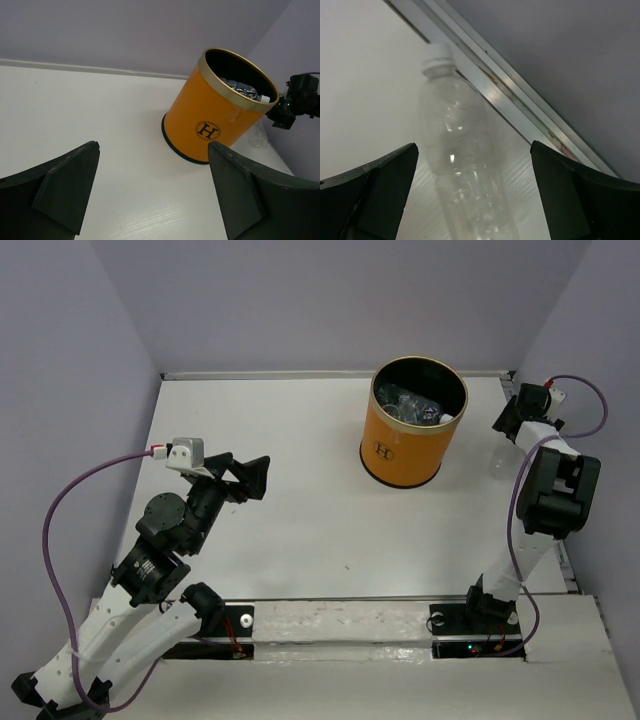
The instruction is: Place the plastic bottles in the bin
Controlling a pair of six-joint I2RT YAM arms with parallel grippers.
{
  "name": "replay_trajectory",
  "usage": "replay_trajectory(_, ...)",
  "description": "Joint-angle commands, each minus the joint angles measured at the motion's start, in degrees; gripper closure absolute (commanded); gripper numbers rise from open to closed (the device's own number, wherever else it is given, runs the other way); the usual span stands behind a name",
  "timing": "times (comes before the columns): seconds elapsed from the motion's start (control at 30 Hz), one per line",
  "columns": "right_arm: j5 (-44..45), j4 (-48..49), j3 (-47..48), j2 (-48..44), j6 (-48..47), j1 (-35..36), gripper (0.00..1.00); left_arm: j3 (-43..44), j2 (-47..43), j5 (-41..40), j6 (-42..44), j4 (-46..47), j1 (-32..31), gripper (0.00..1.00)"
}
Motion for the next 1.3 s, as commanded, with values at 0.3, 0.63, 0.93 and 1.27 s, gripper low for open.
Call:
replay_trajectory(0.3, -5.2, -6.9, 10.1, 11.3, -3.2, -1.2, 0.20, 0.0, -0.1, 0.8, 0.5, 2.3, -0.2, 0.01)
replay_trajectory(0.63, -6.5, 7.0, -2.9, -7.6, -3.1, -0.3, 0.58, -0.1, 0.6, 1.8, 0.3, 2.6, -0.2, 0.01)
replay_trajectory(0.93, -3.7, 34.6, -15.1, -38.0, -12.0, 16.4, 0.59, -0.2, 3.3, 3.4, 0.2, 2.6, -0.1, 0.01)
replay_trajectory(1.27, -25.3, 36.1, -7.8, -26.9, -13.5, 28.3, 0.58, -0.2, 5.3, 2.0, 0.6, 2.2, 1.0, 0.01)
